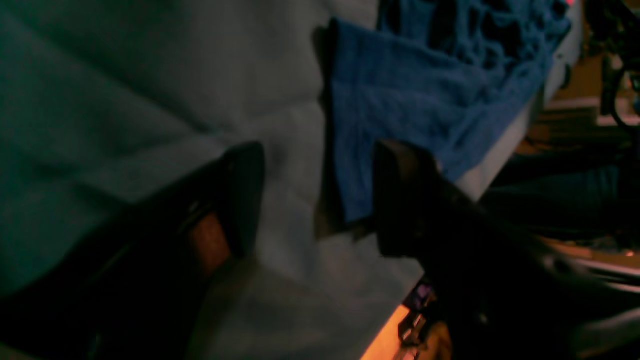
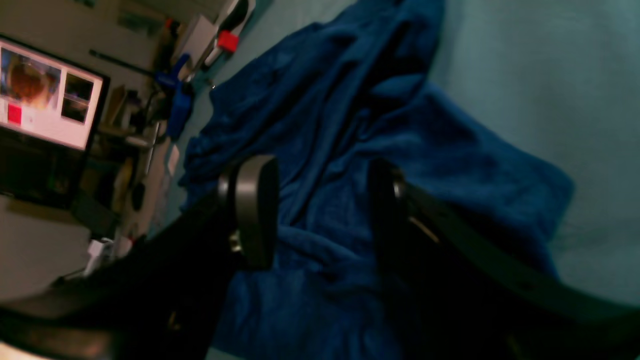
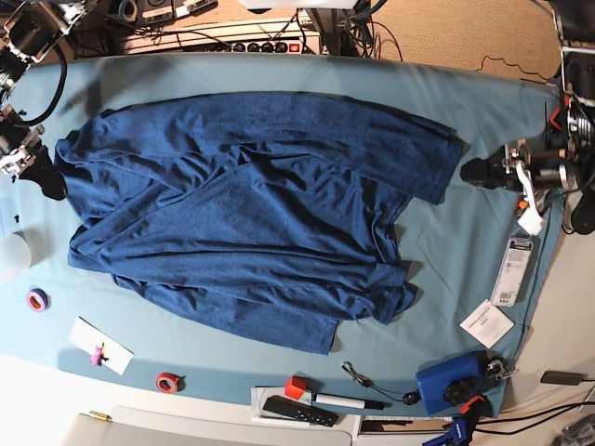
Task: Layout the t-shirt on the table in an organized manner, then fold the t-shirt properly
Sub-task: 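Pull the shirt corners apart with both grippers to stretch it flat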
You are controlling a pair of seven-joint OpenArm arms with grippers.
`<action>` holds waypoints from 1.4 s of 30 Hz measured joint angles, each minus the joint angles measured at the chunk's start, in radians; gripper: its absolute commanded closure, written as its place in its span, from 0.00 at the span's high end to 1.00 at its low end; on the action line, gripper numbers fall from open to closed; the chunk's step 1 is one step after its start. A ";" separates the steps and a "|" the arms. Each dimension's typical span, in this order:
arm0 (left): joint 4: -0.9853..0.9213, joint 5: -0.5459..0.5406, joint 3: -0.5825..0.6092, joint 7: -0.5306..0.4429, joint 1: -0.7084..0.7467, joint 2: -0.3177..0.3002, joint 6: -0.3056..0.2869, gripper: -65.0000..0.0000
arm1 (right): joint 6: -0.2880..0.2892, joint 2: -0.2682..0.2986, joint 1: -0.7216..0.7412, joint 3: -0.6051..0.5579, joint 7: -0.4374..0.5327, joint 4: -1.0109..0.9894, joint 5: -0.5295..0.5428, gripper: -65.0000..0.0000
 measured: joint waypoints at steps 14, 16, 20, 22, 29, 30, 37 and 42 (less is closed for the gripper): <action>0.189 -0.022 -0.003 0.017 0.160 0.008 0.000 0.47 | 0.000 -0.134 -0.055 -0.031 -0.002 0.170 0.000 0.45; 0.199 -0.022 -0.003 0.018 0.167 0.008 0.000 0.47 | 0.000 -0.144 -0.055 -0.044 -0.002 0.170 0.000 0.45; 0.199 -0.014 -0.003 0.010 0.167 0.015 0.012 0.47 | 0.000 -0.150 -0.055 -0.050 -0.002 0.170 -0.001 0.45; 0.199 -0.005 -0.003 -0.001 0.164 0.037 0.012 0.47 | 0.000 -0.150 -0.055 -0.050 -0.002 0.170 0.000 0.45; 0.206 0.034 -0.009 -0.040 0.159 0.130 0.007 0.47 | 0.000 -0.150 -0.055 -0.050 -0.002 0.170 -0.053 0.45; 0.208 0.038 -0.010 -0.042 0.158 0.137 0.007 0.47 | 0.000 -0.150 -0.055 -0.050 -0.002 0.170 -0.086 0.45; 0.208 0.047 -0.010 -0.044 0.153 0.151 0.004 0.47 | 0.000 -0.153 -0.098 -0.050 0.092 0.171 -0.322 0.45; 0.218 0.099 -0.010 -0.032 0.153 0.155 -0.010 0.04 | 0.000 -0.153 -0.099 -0.050 0.137 0.171 -0.400 0.45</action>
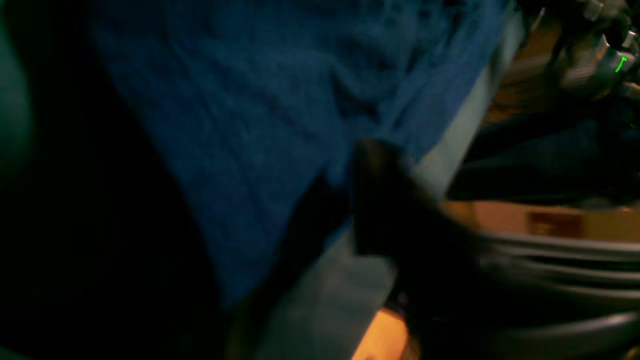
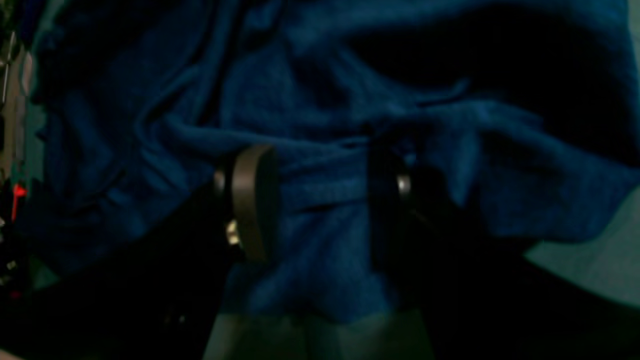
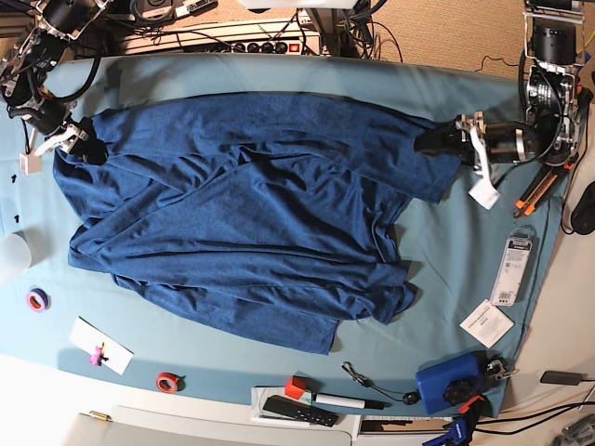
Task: Layout the t-shirt on the table in an organized manner, then fold the t-shirt properly
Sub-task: 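Pull the shirt corners apart with both grippers to stretch it flat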
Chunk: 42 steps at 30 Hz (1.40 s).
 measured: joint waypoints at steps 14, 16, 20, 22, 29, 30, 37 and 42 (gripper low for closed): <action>0.002 0.037 0.007 0.005 -0.002 -0.030 0.017 0.00 | 0.000 0.000 0.000 0.000 0.004 0.000 -0.003 0.45; 0.002 0.030 0.007 0.013 0.000 -0.038 0.018 0.00 | 0.000 0.000 0.000 0.000 0.004 0.000 -0.002 0.45; 0.002 0.011 0.007 0.008 0.023 -0.056 0.013 0.00 | 0.000 -0.006 0.000 0.000 0.008 0.000 0.010 0.45; 0.003 -0.010 0.002 0.021 0.042 -0.068 0.003 0.00 | 0.000 -0.019 0.000 0.000 0.011 0.000 0.011 0.45; 0.066 -0.045 -0.145 0.074 0.174 -0.069 0.018 0.00 | 0.000 -0.052 0.000 0.000 0.019 0.003 0.025 0.45; 0.081 -0.045 -0.173 0.084 0.196 -0.066 0.027 0.00 | 0.001 -0.055 0.000 0.000 0.019 0.003 0.025 0.45; 0.192 -0.030 -0.300 0.124 0.320 -0.050 0.071 0.00 | 0.000 -0.061 0.000 0.000 0.010 0.004 0.055 0.45; 0.212 -0.012 -0.302 0.124 0.322 -0.051 0.071 0.00 | 0.001 -0.060 0.000 0.000 -0.013 0.004 0.059 0.45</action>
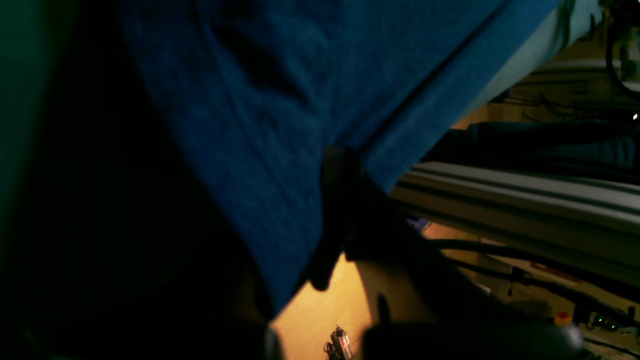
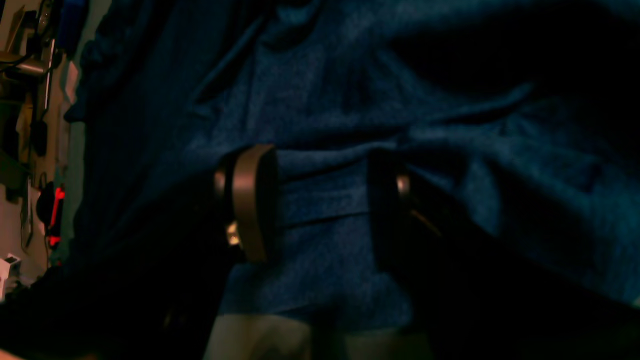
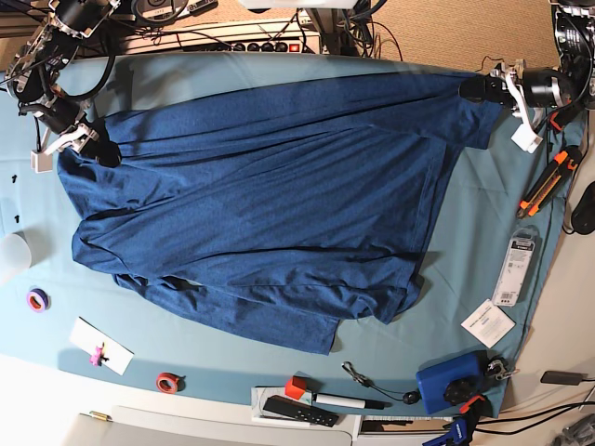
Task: Layout the t-shirt on the table in an organized manner, then fold the t-shirt properly
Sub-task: 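Pull the shirt corners apart with both grippers to stretch it flat, then hold the shirt corner with the left gripper while the right adjusts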
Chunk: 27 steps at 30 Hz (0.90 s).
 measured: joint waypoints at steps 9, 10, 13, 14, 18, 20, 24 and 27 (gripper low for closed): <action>0.000 0.011 0.000 -0.005 -0.013 0.000 -0.022 0.00 | -0.001 -0.002 0.001 0.053 -0.036 0.000 0.097 0.45; 0.000 0.011 0.000 -0.005 -0.013 0.000 -0.022 0.00 | -0.001 -0.003 0.003 0.069 -0.036 0.000 0.097 0.45; 0.000 0.011 0.000 -0.005 -0.013 0.000 -0.022 0.00 | -0.001 -0.003 0.004 0.134 -0.037 -0.001 0.123 0.45; 0.000 0.011 0.000 -0.005 -0.013 0.000 -0.022 0.00 | -0.001 -0.003 0.005 0.161 -0.037 -0.001 0.142 0.45; 0.000 0.011 0.000 -0.005 -0.014 0.000 -0.022 0.00 | -0.001 -0.002 0.008 0.292 -0.037 -0.001 0.175 0.45; 0.000 0.012 0.000 -0.005 -0.014 0.000 -0.022 0.00 | -0.001 -0.002 0.005 0.351 -0.036 -0.001 0.172 0.45; 0.000 0.012 0.000 -0.005 -0.014 0.000 -0.023 0.00 | -0.007 -0.003 0.006 0.385 0.019 -0.001 0.050 0.45; 0.000 0.012 0.000 -0.008 -0.014 0.000 -0.023 0.00 | -0.016 -0.003 0.009 0.382 0.033 -0.001 0.035 0.45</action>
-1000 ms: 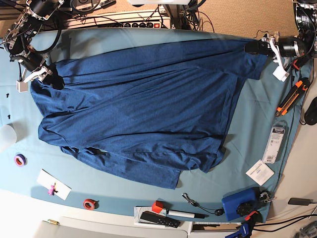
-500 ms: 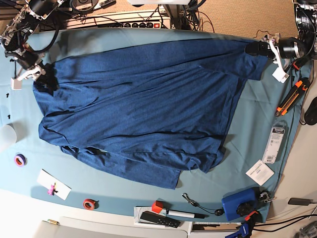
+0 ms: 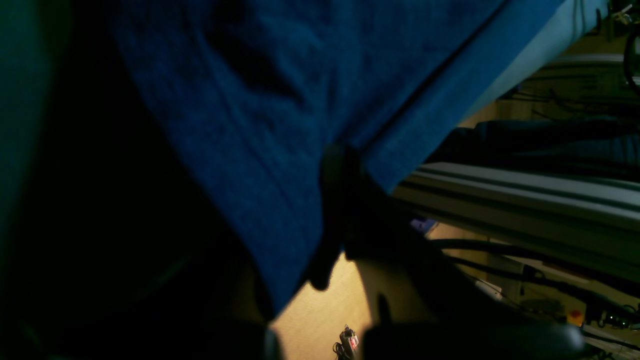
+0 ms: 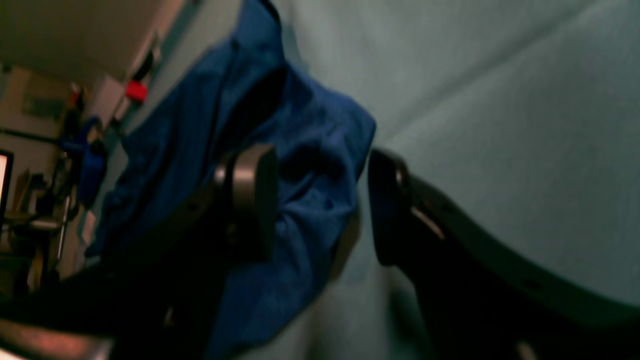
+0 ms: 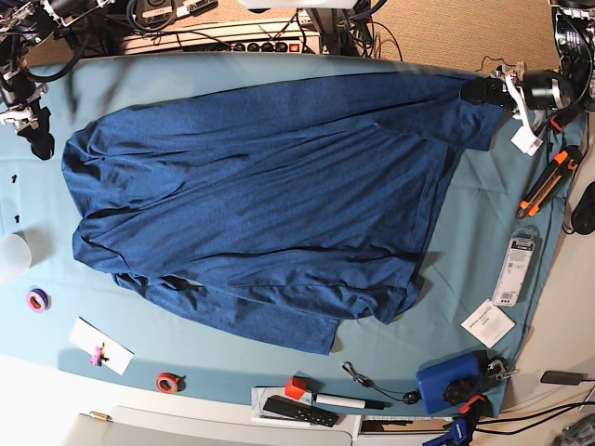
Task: Layout the t-shirt on the table in an organized manner, then fold the t-shirt properly
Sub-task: 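Hold the shirt corner with the left gripper while the right adjusts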
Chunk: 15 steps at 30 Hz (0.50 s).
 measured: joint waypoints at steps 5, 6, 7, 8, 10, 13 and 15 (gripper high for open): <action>0.000 0.000 0.000 -0.002 0.000 0.000 0.000 0.00 | -0.034 0.000 0.043 -0.008 0.018 0.000 -0.067 0.45; 0.000 0.000 0.000 -0.002 0.000 0.000 0.000 0.00 | -0.038 0.000 0.047 -0.021 0.032 -0.001 -0.081 0.45; 0.000 0.000 0.000 -0.002 0.000 0.000 0.000 0.00 | -0.042 0.000 0.046 -0.039 0.038 -0.001 -0.090 0.45; 0.000 0.001 0.000 -0.003 0.000 0.000 0.000 0.00 | -0.051 0.000 0.046 -0.060 0.040 -0.001 -0.102 0.45; 0.000 0.000 0.000 -0.005 0.000 0.000 0.000 0.00 | -0.053 0.000 0.046 -0.100 0.041 -0.002 -0.128 0.45; 0.000 0.001 0.000 -0.005 0.000 0.000 0.000 0.00 | -0.077 -0.006 0.046 -0.155 0.102 -0.002 -0.192 0.45; 0.000 0.001 0.000 -0.005 0.000 0.000 0.000 0.00 | -0.089 -0.008 0.045 -0.188 0.113 -0.002 -0.222 0.45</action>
